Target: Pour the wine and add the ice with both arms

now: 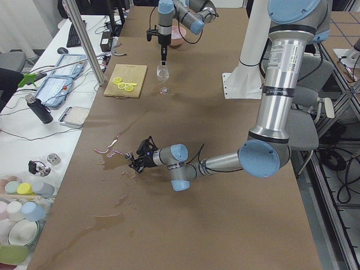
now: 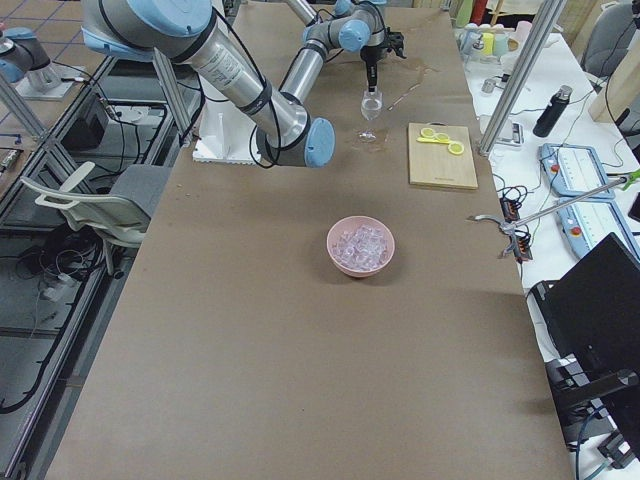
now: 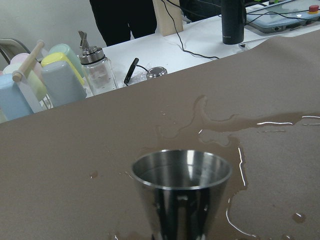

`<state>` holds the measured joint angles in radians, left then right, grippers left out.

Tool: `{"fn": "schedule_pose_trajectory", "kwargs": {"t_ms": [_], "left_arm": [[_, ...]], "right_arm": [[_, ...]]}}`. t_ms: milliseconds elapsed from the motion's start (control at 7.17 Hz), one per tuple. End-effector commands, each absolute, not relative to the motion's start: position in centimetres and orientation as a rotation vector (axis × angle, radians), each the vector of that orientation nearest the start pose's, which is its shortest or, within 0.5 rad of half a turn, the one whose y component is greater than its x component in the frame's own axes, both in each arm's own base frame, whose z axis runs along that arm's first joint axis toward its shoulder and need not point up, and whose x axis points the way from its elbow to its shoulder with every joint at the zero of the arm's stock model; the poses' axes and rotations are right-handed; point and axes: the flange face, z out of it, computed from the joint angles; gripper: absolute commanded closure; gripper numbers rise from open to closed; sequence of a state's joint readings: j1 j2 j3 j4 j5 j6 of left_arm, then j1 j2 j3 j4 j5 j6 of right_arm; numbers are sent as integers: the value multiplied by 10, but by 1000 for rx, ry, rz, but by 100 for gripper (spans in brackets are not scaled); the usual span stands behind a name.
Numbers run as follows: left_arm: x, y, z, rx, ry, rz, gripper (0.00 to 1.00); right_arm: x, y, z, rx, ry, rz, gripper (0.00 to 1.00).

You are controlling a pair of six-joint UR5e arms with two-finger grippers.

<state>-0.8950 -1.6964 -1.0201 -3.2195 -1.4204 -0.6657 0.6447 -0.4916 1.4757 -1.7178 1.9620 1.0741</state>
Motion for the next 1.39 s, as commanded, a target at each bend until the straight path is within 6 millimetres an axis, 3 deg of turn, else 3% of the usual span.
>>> {"fn": "schedule_pose_trajectory", "kwargs": {"t_ms": [0, 279, 697, 837, 1115, 1255], "left_arm": [[217, -507, 687, 1035, 659, -79, 55], [216, -506, 688, 1034, 658, -79, 51], [216, -506, 683, 1037, 672, -89, 51], [215, -509, 672, 1044, 700, -85, 48], [176, -526, 659, 993, 756, -71, 36], [149, -539, 645, 941, 772, -67, 32]], "right_arm": [[-524, -513, 24, 134, -891, -25, 45], [-524, -512, 24, 134, -892, -22, 33], [-522, -513, 22, 136, -895, -21, 31], [-517, -511, 20, 140, -899, -21, 5], [-489, -527, 32, 162, -899, 9, 0], [-461, -535, 52, 173, -897, 29, 0]]}}
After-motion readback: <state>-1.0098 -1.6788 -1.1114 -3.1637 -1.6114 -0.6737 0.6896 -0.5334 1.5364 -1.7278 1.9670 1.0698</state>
